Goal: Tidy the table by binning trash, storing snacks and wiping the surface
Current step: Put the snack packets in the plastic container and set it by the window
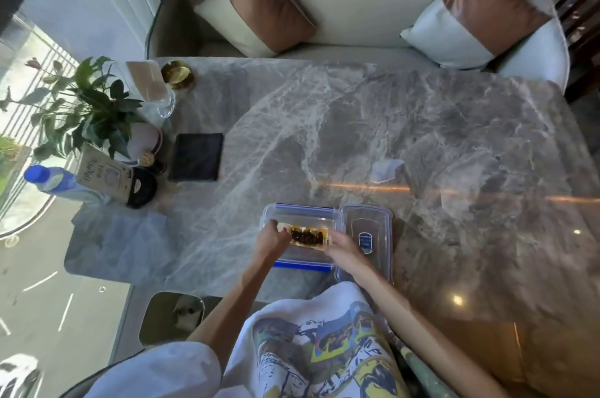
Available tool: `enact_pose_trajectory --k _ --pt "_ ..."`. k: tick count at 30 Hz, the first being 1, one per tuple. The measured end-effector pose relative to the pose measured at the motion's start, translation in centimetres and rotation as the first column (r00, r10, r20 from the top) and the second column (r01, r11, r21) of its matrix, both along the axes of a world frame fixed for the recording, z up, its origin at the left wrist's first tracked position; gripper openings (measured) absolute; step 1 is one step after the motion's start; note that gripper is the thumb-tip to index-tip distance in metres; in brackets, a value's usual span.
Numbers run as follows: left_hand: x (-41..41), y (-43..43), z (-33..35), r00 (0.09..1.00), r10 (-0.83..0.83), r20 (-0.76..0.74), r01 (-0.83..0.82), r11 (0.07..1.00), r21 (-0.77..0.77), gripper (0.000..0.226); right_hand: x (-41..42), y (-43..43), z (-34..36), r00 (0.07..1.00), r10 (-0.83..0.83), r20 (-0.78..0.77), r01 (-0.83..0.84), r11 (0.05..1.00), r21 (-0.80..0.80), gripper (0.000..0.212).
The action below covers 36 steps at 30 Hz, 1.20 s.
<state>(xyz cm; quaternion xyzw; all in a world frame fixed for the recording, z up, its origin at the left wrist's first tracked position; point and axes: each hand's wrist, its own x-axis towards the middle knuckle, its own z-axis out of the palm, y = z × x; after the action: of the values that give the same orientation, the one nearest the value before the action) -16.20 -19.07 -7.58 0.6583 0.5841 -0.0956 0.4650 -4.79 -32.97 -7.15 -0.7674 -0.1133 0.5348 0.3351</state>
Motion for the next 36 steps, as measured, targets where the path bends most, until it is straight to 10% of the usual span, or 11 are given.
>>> enact_pose_trajectory --k 6,13,17,22,27,36 --pt "6.9 -2.1 1.8 0.904 -0.427 0.004 0.409 0.868 0.282 0.043 2.4 -7.4 -1.6 0.912 -0.401 0.090 0.409 0.904 -0.122 0.016" --pt "17.3 -4.8 -1.4 0.471 -0.832 -0.295 0.881 0.424 0.210 0.055 1.2 -14.1 -3.2 0.880 -0.383 -0.280 0.267 0.888 -0.375 0.018" --pt "18.4 -5.6 -3.3 0.391 -0.868 -0.306 0.919 0.389 0.071 0.067 0.8 -14.2 -3.0 0.615 -0.672 -0.411 0.609 0.737 -0.293 0.043" --pt "18.0 -7.0 -3.6 0.489 -0.836 -0.249 0.872 0.459 0.170 0.055 0.2 -14.9 -2.5 0.554 -0.732 -0.397 0.728 0.657 -0.195 0.046" --pt "18.8 -6.1 -0.7 0.673 -0.735 0.083 0.671 0.654 0.349 0.045 5.4 -14.7 -0.8 0.248 -0.920 -0.304 0.959 0.279 -0.060 0.056" --pt "8.9 2.8 2.4 0.939 -0.343 0.020 0.325 0.906 0.271 0.025 8.1 -5.2 0.7 0.724 -0.662 -0.196 0.690 0.703 0.174 0.053"
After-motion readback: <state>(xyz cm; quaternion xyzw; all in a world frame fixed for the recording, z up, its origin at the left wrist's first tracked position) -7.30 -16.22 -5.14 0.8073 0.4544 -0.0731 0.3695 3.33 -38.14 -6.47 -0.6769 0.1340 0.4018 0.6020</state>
